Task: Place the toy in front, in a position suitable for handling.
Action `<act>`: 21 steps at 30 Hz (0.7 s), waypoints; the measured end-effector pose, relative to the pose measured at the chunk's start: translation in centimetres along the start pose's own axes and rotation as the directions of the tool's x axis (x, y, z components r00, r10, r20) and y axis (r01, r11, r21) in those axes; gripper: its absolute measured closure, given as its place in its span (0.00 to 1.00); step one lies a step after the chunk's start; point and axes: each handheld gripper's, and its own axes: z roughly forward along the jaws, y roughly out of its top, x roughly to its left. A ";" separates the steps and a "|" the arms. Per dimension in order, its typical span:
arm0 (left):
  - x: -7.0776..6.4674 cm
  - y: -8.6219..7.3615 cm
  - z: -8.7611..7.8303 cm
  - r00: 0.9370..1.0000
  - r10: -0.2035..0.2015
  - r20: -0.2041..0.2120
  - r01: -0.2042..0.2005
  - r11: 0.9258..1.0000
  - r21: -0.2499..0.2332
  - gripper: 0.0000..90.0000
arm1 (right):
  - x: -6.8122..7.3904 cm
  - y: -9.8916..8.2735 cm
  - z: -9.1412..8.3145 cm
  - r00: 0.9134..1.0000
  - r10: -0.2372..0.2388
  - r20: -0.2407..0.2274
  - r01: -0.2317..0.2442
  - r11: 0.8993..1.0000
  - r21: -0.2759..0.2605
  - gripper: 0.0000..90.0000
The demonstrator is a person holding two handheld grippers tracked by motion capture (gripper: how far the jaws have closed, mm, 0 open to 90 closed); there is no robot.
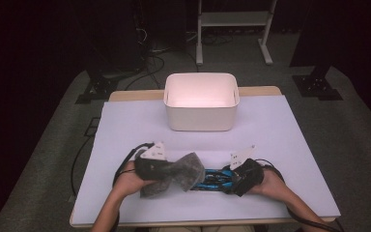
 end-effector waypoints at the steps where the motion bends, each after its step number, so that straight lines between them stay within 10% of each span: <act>1: -0.4 1.1 1.8 0.998 0.038 0.040 -0.040 0.998 0.045 0.85 | 0.0 0.0 0.1 1.000 -0.002 0.000 0.002 1.000 -0.006 0.24; 11: -0.8 4.3 6.9 0.984 0.117 0.134 -0.134 0.982 0.132 0.85 | -0.1 -0.1 0.2 1.000 -0.002 -0.017 0.001 1.000 -0.029 0.24; 21: -0.1 0.2 4.2 0.994 0.035 0.108 -0.050 0.989 0.140 0.85 | -0.2 -0.1 0.2 0.999 -0.034 -0.014 0.034 0.999 -0.019 0.24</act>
